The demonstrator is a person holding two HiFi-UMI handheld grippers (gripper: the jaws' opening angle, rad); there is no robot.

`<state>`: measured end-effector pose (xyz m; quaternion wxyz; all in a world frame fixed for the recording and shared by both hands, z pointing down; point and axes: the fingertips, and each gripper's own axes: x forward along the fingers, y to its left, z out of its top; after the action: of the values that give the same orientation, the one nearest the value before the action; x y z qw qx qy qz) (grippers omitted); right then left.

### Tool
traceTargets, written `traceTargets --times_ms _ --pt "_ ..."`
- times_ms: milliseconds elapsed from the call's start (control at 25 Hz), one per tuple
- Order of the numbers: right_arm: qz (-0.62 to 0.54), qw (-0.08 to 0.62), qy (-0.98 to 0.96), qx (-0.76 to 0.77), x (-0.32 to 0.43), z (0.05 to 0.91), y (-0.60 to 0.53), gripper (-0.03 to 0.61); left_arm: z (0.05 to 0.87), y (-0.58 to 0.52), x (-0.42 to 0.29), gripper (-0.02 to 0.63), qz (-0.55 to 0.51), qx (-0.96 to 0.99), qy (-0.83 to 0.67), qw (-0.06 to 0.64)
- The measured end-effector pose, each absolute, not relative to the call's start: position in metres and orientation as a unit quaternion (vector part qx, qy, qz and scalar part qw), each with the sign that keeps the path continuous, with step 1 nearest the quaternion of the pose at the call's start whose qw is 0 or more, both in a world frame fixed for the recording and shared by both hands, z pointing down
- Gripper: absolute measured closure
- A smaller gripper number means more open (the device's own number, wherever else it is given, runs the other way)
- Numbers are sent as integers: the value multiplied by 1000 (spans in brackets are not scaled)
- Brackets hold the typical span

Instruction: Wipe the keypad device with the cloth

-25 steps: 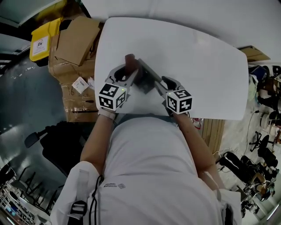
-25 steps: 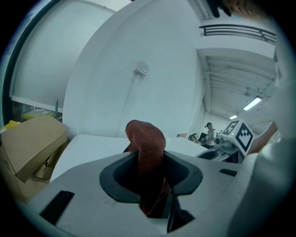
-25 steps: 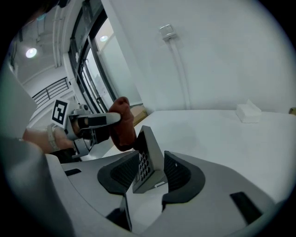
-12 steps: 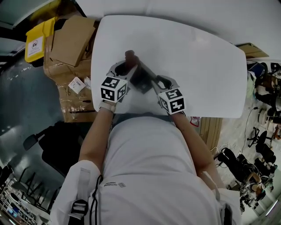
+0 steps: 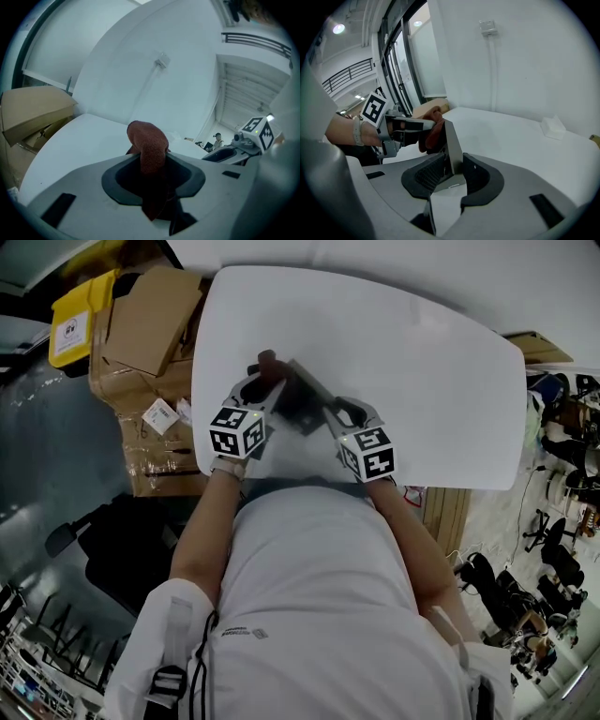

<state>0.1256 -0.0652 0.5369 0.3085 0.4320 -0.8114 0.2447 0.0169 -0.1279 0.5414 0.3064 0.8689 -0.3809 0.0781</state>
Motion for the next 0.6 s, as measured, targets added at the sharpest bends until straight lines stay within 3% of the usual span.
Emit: traceTargets --times_ms 600 --pt "238 311 -808 441 121 542 -66 449 589 -105 -13 483 103 834 -402 364"
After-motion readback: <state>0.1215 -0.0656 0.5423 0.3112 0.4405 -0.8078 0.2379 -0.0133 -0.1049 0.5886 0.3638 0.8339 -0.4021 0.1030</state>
